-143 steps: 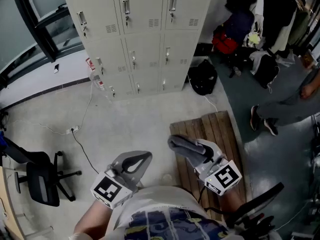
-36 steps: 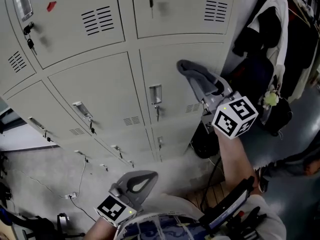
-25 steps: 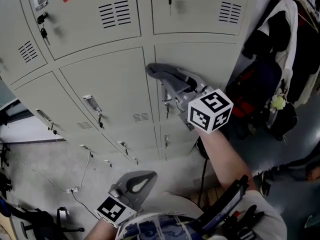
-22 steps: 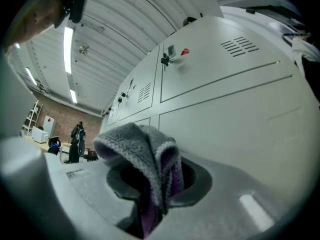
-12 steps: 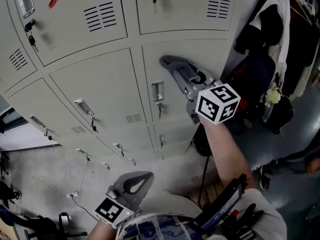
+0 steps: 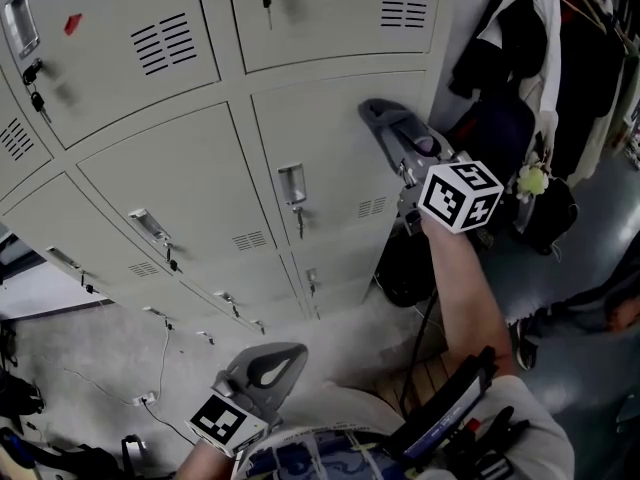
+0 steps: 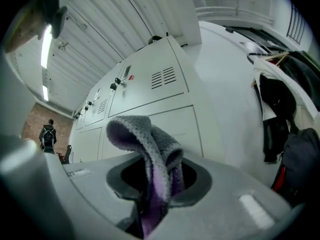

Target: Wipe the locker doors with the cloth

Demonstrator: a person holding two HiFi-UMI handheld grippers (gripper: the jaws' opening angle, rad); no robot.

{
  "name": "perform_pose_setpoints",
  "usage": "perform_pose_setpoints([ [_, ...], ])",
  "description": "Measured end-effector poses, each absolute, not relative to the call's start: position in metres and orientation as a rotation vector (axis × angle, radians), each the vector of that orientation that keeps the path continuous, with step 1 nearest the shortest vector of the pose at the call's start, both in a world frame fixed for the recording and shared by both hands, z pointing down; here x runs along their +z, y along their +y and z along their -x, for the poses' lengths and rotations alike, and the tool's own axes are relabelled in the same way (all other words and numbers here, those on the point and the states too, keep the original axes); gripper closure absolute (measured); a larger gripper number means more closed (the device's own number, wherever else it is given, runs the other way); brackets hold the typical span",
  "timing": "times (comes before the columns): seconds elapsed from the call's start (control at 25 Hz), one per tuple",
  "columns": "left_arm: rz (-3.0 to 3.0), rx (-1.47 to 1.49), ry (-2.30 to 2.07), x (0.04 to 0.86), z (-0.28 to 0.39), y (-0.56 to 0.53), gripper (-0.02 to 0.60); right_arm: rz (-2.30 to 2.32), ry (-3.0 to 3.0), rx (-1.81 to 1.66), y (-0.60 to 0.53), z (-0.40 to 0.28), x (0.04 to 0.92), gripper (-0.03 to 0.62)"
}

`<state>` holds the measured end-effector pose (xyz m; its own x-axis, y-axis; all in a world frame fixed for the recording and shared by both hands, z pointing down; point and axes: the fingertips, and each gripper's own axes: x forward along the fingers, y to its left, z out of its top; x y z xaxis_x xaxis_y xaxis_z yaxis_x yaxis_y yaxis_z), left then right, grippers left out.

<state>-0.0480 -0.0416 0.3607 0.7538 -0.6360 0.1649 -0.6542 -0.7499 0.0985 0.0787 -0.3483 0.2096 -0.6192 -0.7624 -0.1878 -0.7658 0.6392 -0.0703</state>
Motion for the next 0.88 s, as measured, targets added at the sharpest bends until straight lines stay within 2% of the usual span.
perform_pose_setpoints([
  [0.56, -2.815, 0.203, -0.986, 0.363, 0.036, -0.042, 0.58, 1.43, 2.556, -0.012, -0.368, -0.146, 0.218, 0.502],
  [0.72, -2.818, 0.205, -0.982, 0.365, 0.037, -0.04, 0.58, 1.413, 2.568, 0.001, -0.357, -0.14, 0.217, 0.502],
  [0.88, -2.812, 0.213, -0.985, 0.366, 0.04, -0.039, 0.58, 1.313, 2.64, 0.043, -0.329, -0.105, 0.217, 0.502],
])
